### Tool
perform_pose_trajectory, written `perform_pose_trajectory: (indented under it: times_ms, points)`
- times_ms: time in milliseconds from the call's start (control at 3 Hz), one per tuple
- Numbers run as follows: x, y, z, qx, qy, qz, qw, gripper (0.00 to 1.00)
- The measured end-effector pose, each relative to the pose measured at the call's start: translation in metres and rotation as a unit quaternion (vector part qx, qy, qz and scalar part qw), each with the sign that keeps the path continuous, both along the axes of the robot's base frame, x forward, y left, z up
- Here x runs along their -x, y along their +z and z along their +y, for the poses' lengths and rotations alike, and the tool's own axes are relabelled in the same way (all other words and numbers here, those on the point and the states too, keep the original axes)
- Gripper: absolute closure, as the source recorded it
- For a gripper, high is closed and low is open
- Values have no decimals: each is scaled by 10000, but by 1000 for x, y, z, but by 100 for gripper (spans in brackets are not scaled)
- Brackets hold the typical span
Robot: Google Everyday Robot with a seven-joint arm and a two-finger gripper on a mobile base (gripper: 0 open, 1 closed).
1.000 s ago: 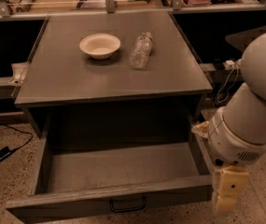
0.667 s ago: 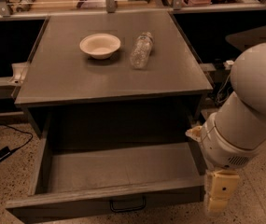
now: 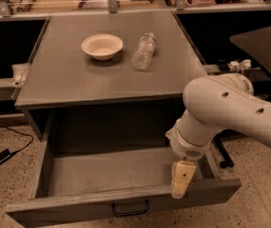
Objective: Close top drawer
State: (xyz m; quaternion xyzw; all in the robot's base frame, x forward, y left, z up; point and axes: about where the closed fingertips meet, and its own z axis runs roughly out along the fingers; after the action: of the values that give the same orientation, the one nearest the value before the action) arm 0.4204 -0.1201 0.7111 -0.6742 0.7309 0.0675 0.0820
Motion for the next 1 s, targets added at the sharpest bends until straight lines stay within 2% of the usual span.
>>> perform_pose_trajectory:
  times_ms: [333,667,1000]
  points:
    - [-1,-2,1,-12,-5,9,10000,0]
    - [5,5,-2,326,92,-163,9993,0]
    - [18,4,-8,679,334,-412,9963,0]
